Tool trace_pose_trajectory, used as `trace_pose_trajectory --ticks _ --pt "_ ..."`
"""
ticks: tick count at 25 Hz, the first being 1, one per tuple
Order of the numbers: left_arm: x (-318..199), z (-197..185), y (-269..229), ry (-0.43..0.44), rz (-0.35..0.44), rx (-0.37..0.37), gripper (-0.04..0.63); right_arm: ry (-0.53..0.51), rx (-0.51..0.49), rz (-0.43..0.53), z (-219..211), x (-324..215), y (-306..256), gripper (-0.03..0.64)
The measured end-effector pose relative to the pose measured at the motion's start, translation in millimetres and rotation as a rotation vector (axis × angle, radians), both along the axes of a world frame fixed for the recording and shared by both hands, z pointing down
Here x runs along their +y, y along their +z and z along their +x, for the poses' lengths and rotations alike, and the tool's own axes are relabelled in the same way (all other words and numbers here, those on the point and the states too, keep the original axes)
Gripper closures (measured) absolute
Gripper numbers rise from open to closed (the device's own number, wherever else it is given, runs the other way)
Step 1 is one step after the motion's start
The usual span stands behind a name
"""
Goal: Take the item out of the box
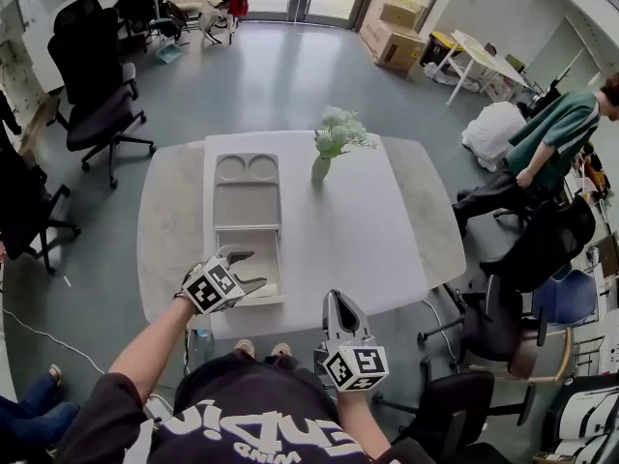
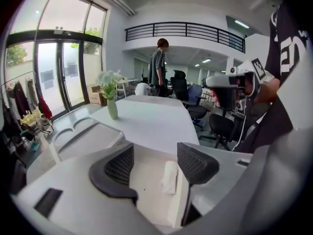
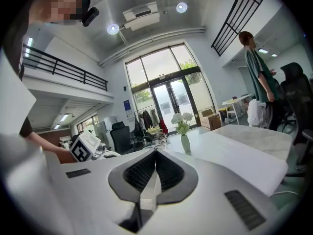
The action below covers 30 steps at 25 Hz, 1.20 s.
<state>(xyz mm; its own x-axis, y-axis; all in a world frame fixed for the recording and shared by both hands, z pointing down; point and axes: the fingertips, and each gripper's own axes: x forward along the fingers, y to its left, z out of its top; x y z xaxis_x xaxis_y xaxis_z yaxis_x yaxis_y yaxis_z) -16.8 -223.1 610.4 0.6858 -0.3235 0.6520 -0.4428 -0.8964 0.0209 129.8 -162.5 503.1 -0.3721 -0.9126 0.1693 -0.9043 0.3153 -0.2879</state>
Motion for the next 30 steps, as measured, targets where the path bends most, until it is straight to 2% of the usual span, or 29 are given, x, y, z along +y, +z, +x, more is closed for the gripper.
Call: trace_pose_trajectory --ticks 7,14,19,23,27,30 --pt "8.0 12.0 67.6 0.121 -0.114 -0.171 0.313 0.019 0.0 -0.022 9.8 0.4 8.9 0.594" --pt "16.0 23.0 105.5 0.209 -0.215 -0.271 0.316 0.05 0.001 -0.042 24.6 3.6 16.7 0.594" --pt "14.4 26.2 121.4 0.224 -0.251 -0.308 0.327 0.066 0.003 -0.046 34.0 2.7 20.4 0.594" --pt "14.7 31.8 129.5 0.247 -0.272 -0.309 0.332 0.078 0.005 -0.049 39.1 1.0 20.8 0.594" --pt "21.5 28.4 142.9 0.306 -0.229 -0.417 0.42 0.086 0.008 -0.05 46.0 0.3 21.5 0.594" --pt "21.2 28.2 146.3 0.291 -0.225 -0.416 0.436 0.096 0.009 -0.052 51.0 0.9 22.9 0.592"
